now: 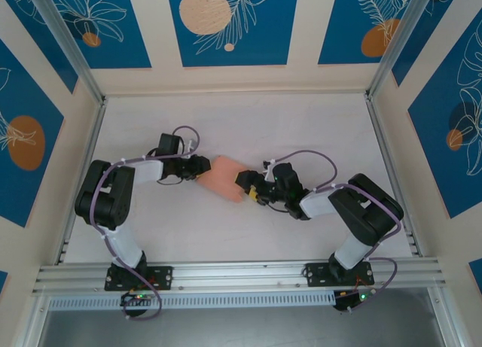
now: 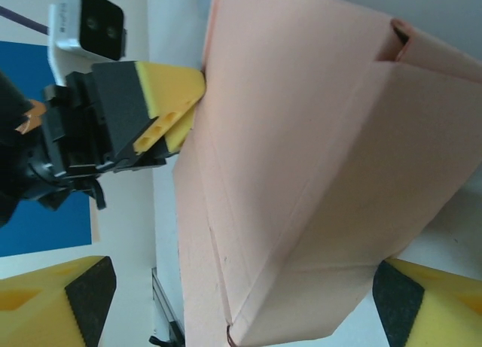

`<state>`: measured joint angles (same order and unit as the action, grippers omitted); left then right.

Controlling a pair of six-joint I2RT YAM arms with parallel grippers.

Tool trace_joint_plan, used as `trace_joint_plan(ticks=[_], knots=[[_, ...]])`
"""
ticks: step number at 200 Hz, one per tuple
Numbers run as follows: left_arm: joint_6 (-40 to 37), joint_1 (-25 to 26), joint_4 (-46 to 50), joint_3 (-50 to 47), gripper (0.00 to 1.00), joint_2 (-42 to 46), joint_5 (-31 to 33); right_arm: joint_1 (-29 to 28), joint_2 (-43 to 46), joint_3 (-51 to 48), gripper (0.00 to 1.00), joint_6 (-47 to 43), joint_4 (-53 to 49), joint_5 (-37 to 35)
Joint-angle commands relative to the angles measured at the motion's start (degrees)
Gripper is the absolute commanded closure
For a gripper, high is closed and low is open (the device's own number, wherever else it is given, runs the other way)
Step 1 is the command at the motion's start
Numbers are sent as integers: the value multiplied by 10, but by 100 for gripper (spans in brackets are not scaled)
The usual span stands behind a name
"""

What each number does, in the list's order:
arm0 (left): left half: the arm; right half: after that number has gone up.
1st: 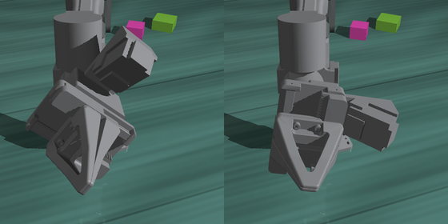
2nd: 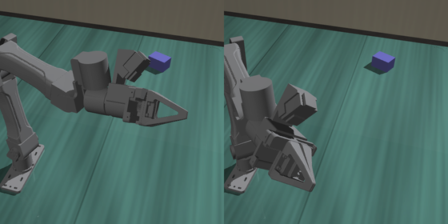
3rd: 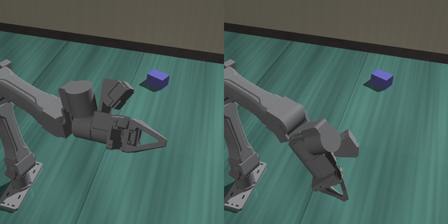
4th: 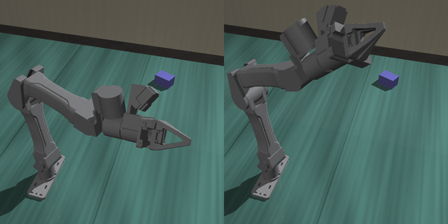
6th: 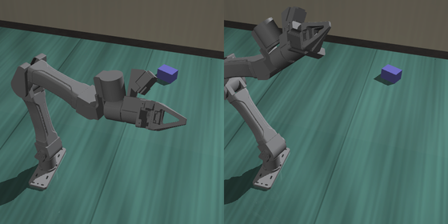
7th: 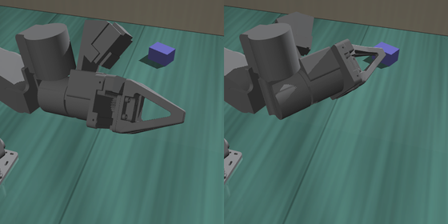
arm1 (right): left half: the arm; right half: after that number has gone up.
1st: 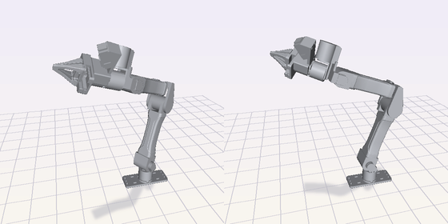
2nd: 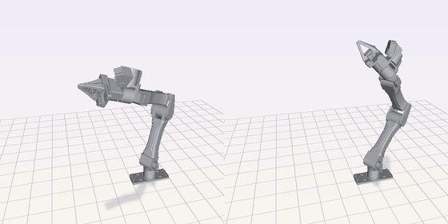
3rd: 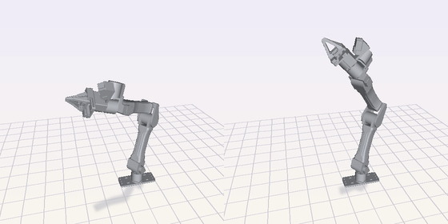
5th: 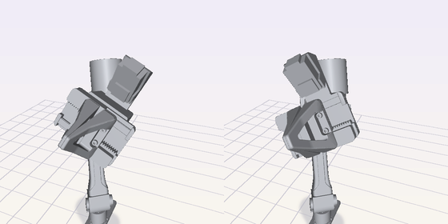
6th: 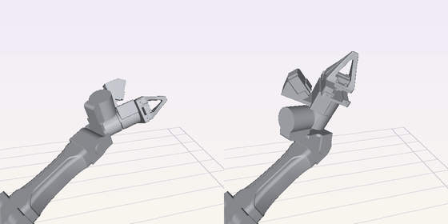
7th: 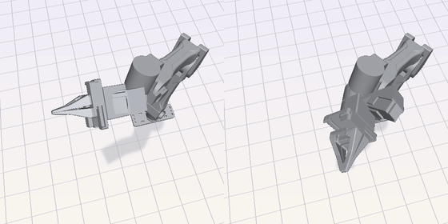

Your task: Fold the paper box

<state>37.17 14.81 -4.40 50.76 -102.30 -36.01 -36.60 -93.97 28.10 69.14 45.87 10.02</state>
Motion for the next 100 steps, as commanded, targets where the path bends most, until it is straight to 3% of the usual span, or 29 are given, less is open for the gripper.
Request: trace_joint_plan(ticks=[1,100], knots=[[60,14,-27,-23,70,-7,-85,-4,7,21,12,-28,121,34],[99,0,-66,-30,70,9,-98,-3,85,25,24,-37,0,-19]])
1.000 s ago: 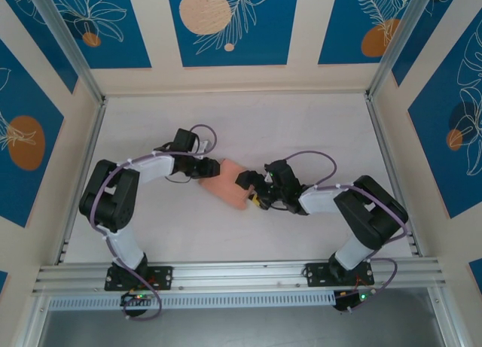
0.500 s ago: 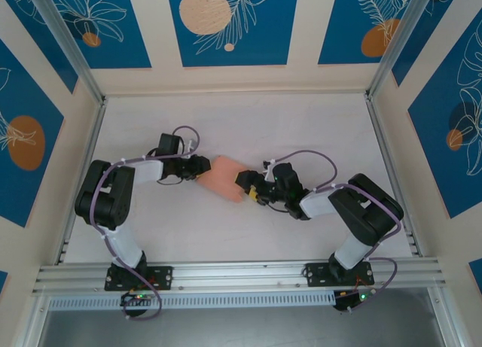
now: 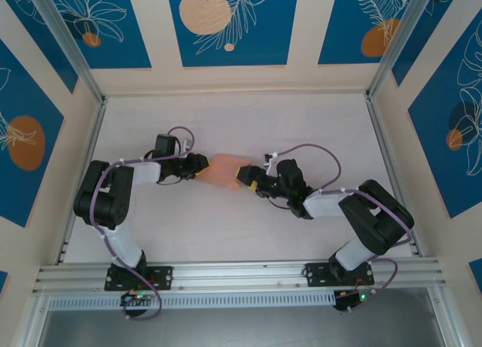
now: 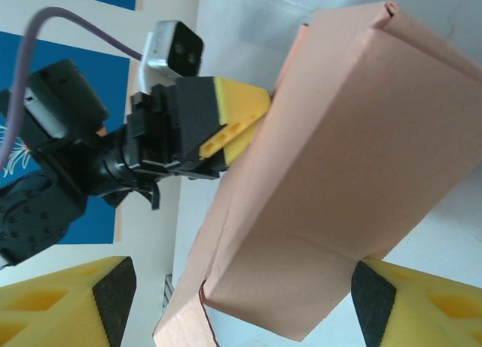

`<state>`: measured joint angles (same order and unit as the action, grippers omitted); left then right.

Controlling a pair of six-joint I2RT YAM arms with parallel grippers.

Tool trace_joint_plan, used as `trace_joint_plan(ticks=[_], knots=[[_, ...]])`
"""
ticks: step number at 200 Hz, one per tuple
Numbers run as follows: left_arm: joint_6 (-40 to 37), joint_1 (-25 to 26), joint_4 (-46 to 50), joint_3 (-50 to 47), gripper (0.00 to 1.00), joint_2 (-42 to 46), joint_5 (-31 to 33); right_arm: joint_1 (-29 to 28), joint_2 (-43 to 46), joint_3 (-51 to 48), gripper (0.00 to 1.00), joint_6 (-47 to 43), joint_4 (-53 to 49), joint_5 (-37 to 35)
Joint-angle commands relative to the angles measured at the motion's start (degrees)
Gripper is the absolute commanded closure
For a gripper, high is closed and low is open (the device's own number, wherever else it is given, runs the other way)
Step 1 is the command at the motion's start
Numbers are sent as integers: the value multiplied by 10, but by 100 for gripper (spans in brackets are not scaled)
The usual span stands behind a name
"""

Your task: Fold the paper box

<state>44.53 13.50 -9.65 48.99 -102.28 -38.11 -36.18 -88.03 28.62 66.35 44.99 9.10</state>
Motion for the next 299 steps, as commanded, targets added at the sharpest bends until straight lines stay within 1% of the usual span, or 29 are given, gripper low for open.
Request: trace_joint_plan(ticks=[1,22,55,105,117,127,149,170,192,213,236,251,273,299], knots=[[27,13,-15,-13,70,9,-78,-7,26,20,24,-9,7,-11],[45,13,-33,-20,70,9,-84,-6,32,18,24,2,-11,-32],[69,14,-49,-30,70,24,-86,-2,23,34,24,30,-4,-39],[173,21,-152,-71,70,37,-80,-2,-32,121,24,23,20,-13],[189,22,-164,-77,70,41,-76,-1,-40,144,24,21,-6,-13],[191,22,-160,-79,70,49,-64,-1,-42,162,26,22,-44,-20],[176,22,-124,-76,70,68,-30,-3,-31,188,26,26,-173,-62],[172,22,-115,-73,70,72,-12,1,-21,188,25,21,-220,-77],[172,22,-117,-72,70,69,-8,8,-24,201,22,0,-247,-47],[173,22,-119,-71,71,69,-9,7,-27,229,17,-42,-286,-21],[176,23,-123,-74,71,79,-6,7,-22,242,9,-72,-291,1],[175,28,-119,-75,71,90,2,7,-24,255,7,-87,-293,23],[176,32,-117,-73,71,101,11,7,-38,266,7,-85,-283,58],[156,42,-99,-49,70,113,18,6,-49,259,7,-44,-261,81]])
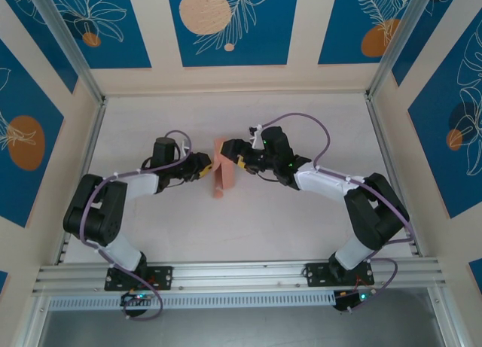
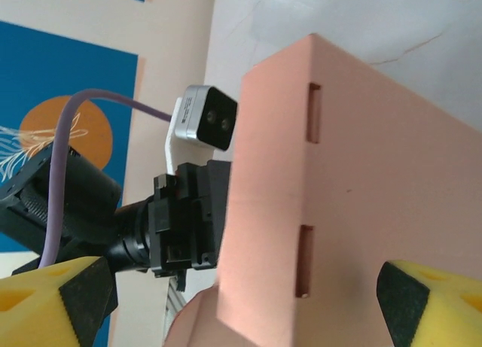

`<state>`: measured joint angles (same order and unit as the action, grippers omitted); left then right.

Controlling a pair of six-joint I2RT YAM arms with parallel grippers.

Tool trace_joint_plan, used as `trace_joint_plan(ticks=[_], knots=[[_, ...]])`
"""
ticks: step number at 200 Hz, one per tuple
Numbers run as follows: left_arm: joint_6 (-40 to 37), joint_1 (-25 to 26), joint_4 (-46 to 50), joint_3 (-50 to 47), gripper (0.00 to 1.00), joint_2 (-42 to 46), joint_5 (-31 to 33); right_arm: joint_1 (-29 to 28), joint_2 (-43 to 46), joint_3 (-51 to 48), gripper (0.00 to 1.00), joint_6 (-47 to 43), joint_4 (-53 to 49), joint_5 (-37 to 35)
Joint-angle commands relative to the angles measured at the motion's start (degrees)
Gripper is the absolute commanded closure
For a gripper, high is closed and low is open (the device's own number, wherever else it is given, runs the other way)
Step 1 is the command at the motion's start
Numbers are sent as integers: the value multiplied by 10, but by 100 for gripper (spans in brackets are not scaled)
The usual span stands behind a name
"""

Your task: Fold the paper box

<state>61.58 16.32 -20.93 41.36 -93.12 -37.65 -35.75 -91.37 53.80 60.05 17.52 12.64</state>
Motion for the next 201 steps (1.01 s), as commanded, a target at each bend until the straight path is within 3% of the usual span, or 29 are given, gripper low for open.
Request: trace_joint_plan(ticks=[1,63,152,177,201], knots=[[-16,14,16,29,70,22,14,2,-15,7,7,21,14,46],[-120,61,150,137,69,26,46,-5,2,-9,6,98,-38,5],[-91,71,110,83,71,7,60,9,-4,-16,8,120,-85,-37],[-103,71,130,81,82,14,80,9,-11,-14,10,116,-93,-44],[-106,71,133,81,83,15,79,9,-24,-4,16,107,-106,-39]])
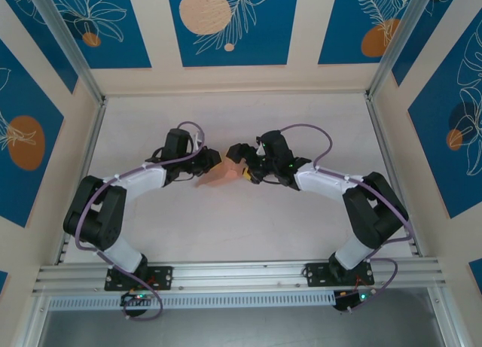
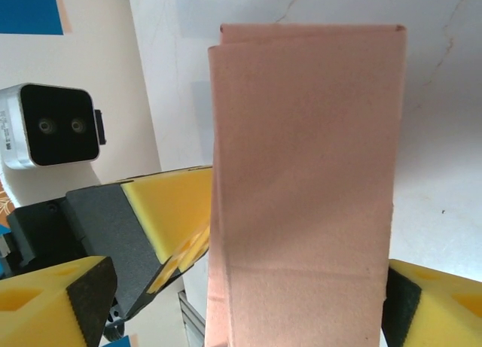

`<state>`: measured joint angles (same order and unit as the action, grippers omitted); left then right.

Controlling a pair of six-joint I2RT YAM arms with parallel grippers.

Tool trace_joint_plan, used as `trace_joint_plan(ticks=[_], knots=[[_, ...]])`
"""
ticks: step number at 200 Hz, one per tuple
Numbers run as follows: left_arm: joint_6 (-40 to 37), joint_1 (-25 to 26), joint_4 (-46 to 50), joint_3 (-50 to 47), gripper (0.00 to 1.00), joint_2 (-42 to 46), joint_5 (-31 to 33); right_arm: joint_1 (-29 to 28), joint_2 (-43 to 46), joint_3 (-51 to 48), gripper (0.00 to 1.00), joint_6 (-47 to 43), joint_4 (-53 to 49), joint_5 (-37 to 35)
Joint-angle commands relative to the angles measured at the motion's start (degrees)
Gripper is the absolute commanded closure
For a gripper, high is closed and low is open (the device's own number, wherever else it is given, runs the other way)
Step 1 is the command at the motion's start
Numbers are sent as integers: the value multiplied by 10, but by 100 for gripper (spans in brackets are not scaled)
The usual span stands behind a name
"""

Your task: Fold the paper box

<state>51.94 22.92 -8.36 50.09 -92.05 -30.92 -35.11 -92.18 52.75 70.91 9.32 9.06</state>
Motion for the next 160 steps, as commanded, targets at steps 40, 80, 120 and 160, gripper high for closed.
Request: trace_joint_plan(ticks=[40,80,120,160], knots=[[-5,5,0,-9,83,5,7,1,-30,14,37,-3,-38,5],[-20,4,13,0,81,16,8,5,-25,4,54,8,-35,16],[-102,-17,33,5,71,73,15,22,-13,-10,61,37,-27,53],[-448,-10,8,-57,19,224,-26,66,12,-12,64,83,-57,150]])
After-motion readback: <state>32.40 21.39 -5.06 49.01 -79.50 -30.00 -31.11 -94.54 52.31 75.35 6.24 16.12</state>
